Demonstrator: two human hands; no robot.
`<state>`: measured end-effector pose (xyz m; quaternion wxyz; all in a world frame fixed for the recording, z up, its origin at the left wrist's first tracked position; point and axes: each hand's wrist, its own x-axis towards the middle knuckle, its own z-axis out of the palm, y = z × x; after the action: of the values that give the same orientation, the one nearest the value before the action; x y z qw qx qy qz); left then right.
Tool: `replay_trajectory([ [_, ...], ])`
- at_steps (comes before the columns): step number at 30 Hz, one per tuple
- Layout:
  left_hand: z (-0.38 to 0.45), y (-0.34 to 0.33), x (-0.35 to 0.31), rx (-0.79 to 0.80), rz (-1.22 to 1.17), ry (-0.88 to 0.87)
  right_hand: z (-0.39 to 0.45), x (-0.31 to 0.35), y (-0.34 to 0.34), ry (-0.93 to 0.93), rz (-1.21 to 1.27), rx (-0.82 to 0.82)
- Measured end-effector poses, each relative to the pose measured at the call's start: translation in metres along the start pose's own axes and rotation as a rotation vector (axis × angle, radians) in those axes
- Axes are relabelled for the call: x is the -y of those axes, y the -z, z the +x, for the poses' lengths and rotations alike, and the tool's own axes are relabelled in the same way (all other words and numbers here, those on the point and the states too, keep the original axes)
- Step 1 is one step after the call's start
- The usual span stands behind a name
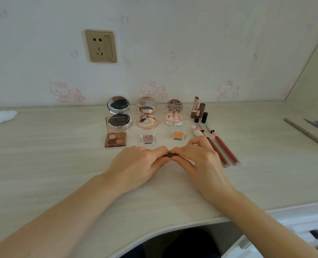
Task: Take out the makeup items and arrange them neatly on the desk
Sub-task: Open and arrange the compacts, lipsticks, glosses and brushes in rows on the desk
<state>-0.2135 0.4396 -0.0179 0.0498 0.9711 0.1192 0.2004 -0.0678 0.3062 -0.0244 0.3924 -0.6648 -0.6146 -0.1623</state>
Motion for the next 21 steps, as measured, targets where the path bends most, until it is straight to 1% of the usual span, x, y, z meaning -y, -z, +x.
replay_trajectory([
  [4,0.001,0.003,0.003,0.01,-0.036,0.006,0.0,0.002,0.001,0.035,-0.019,0.005],
  [10,0.001,0.013,0.003,0.073,-0.062,0.043,0.002,0.008,0.001,0.156,-0.097,-0.069],
  [13,-0.003,0.014,-0.001,-0.022,0.061,-0.007,0.002,0.008,0.0,0.155,-0.099,-0.08],
  [15,-0.004,0.016,-0.003,-0.05,0.091,-0.035,0.001,0.007,0.0,0.126,-0.068,-0.077],
  [17,-0.001,0.019,-0.002,0.012,0.039,-0.008,0.001,0.007,0.002,0.105,-0.035,-0.062],
  [19,0.003,0.024,0.004,0.137,-0.111,0.049,0.001,0.007,0.003,0.105,0.002,-0.031],
  [21,0.005,0.029,0.01,0.211,-0.25,0.056,0.002,0.008,0.003,0.124,0.005,-0.01],
])
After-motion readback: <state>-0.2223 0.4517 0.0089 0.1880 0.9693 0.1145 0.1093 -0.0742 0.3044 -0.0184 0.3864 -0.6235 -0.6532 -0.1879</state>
